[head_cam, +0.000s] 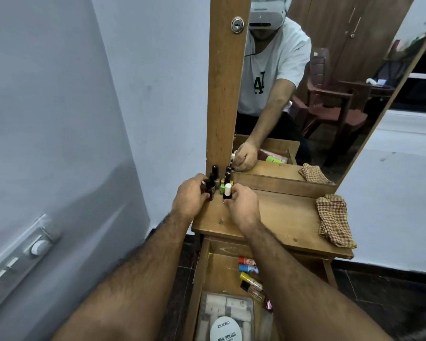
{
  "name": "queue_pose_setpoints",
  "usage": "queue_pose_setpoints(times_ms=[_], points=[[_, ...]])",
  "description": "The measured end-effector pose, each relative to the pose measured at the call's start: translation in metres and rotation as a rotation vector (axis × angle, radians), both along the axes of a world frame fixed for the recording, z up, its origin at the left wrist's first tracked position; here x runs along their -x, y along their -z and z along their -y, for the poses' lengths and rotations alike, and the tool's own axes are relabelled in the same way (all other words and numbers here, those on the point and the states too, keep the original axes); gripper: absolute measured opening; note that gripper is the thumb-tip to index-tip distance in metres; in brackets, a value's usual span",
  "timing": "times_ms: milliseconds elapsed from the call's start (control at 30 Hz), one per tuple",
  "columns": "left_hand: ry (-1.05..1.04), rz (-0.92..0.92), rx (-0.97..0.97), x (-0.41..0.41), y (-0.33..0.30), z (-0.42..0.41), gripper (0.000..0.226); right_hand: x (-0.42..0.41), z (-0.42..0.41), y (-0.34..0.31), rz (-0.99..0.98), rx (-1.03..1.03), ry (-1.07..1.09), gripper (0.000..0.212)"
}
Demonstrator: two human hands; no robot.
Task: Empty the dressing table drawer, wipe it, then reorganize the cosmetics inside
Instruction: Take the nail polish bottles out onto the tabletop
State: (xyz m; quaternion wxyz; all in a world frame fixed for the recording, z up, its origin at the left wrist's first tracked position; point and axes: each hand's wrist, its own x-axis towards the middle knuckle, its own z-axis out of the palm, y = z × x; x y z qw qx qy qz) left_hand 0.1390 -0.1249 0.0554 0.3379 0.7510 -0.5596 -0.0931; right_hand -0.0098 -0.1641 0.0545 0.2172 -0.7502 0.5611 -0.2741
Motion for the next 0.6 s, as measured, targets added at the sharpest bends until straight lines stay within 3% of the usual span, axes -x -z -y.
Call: queue_pose_setpoints(times_ms=[600], points=[[-0.030, -0.105, 0.036, 0.005, 0.009, 0.003, 0.038, -0.008, 0.005, 0.006, 0.122, -0.013, 0.059, 0.022]])
